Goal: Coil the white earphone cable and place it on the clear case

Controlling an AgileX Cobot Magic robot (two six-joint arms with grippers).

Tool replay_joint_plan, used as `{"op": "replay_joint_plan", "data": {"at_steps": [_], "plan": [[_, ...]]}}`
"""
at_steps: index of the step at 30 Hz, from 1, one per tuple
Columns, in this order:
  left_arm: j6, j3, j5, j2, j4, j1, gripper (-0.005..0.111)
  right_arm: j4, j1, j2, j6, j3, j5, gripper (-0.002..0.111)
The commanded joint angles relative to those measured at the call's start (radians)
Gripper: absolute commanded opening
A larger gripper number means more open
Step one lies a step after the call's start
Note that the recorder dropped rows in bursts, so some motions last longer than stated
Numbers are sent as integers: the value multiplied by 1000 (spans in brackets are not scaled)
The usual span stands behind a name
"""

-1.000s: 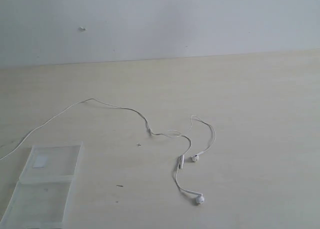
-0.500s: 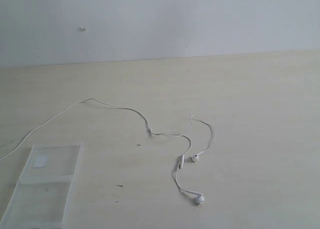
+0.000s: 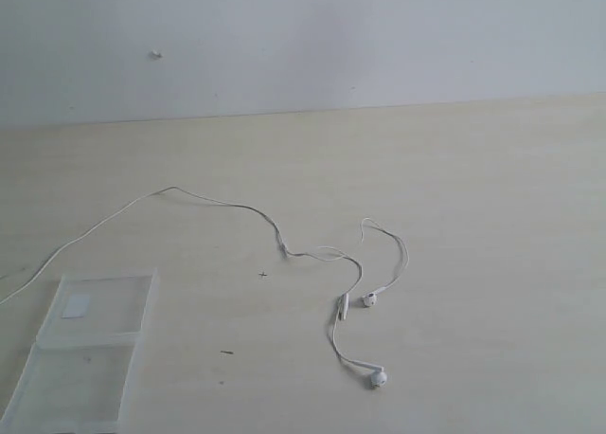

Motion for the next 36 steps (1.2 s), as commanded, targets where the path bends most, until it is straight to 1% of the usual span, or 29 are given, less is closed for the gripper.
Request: {"op": "replay_joint_plan", "data": {"at_steps": [1, 2, 3, 5, 7, 8, 9, 11, 13, 14, 16, 19, 20, 21, 22, 23, 24, 25, 26, 27, 28, 29, 31, 34, 36], "plan": [[-240, 0, -232, -4, 2, 3, 0, 0, -5, -7, -2, 5, -8, 21], [-280, 0, -277, -4, 2, 3, 0, 0, -5, -7, -2, 5, -8, 21], [-298, 0, -267, -4, 2, 3, 0, 0, -5, -7, -2, 5, -8, 21], [-376, -35, -131, -4, 2, 3, 0, 0, -5, -7, -2, 5, -8, 21], [-390, -102, 35, -4, 2, 3, 0, 0, -5, -7, -2, 5, -8, 21], [-380, -136, 92, 17, 2, 3, 0, 0, -5, -7, -2, 5, -8, 21], [-371, -188, 137, 58, 2, 3, 0, 0, -5, -7, -2, 5, -8, 21], [-371, -237, 170, 115, 2, 1, 0, 0, -5, -7, -2, 5, -8, 21], [-371, -292, 208, 203, 2, -4, 0, 0, -5, -7, -2, 5, -8, 21], [-366, -343, 242, 311, 2, -4, 0, 0, -5, -7, -2, 5, -8, 21], [-338, -401, 281, 420, 2, -4, 0, 0, -5, -7, -2, 5, -8, 21], [-291, -525, 387, 601, 2, -4, 0, 0, -5, -7, -2, 5, -8, 21], [-253, -573, 444, 680, 0, -4, 0, 0, -5, -7, -2, 5, -8, 21], [-174, -660, 526, 796, -28, -4, 0, 0, -5, -7, -2, 5, -8, 21], [-113, -707, 564, 859, -57, -4, 0, 0, -5, -7, -2, 5, -8, 21], [38, -791, 618, 968, -107, -4, 0, 0, -5, -7, -2, 5, -8, 21], [110, -835, 640, 1023, -134, -4, 0, 0, -5, -7, -2, 5, -8, 21], [188, -920, 724, 1120, -215, -4, 0, 0, -5, -7, -2, 5, -8, 21], [205, -958, 749, 1156, -234, -4, 0, 0, -5, -7, -2, 5, -8, 21], [274, -1021, 798, 1236, -267, -4, 0, 0, -5, -7, -2, 5, -8, 21], [313, -1044, 821, 1270, -273, -4, 0, 0, -5, -7, -2, 5, -8, 21], [413, -1090, 860, 1325, -269, -4, 0, 0, -5, -7, -2, 5, -8, 21], [471, -1137, 883, 1378, -263, -4, 0, 0, -5, -7, -2, 5, -8, 21], [605, -1198, 894, 1440, -302, -4, 0, 0, -5, -7, -2, 5, -8, 21], [631, -1269, 886, 1520, -318, -4, 0, 0, -5, -7, -2, 5, -8, 21]]}}
